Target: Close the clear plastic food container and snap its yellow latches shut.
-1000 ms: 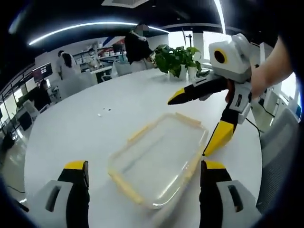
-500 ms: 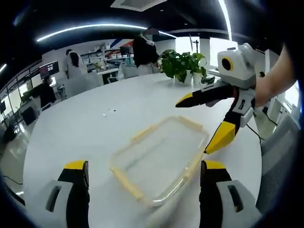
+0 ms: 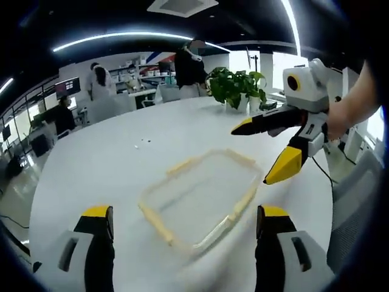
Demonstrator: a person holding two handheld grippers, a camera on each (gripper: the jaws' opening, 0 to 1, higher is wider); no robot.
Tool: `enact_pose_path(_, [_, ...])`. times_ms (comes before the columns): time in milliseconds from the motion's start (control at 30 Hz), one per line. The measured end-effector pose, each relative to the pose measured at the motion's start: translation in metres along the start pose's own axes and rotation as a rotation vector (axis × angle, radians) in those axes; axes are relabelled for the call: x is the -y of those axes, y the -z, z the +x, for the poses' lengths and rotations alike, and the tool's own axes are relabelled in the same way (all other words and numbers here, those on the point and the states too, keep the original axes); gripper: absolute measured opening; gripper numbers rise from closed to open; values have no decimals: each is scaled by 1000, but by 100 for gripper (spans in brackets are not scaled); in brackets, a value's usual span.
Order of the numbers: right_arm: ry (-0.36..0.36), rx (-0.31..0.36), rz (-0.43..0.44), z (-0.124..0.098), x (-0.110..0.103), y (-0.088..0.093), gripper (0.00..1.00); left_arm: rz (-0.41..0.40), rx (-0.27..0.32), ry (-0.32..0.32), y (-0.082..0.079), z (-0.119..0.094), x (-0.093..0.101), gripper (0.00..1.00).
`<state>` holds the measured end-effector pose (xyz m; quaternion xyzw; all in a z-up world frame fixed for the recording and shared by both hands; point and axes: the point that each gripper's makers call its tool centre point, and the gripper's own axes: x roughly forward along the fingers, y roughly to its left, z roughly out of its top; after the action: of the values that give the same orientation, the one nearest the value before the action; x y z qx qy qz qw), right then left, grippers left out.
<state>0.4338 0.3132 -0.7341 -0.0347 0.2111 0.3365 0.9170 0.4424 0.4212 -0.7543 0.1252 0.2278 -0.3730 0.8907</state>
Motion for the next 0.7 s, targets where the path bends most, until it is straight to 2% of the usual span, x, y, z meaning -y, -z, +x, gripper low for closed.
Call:
enact_pose_path(500, [42, 21, 40, -24, 5, 0, 88, -59, 21, -36, -1, -17, -3, 97])
enact_pose_path(700, [57, 38, 54, -29, 6, -4, 87, -59, 28, -50, -3, -23, -2, 98])
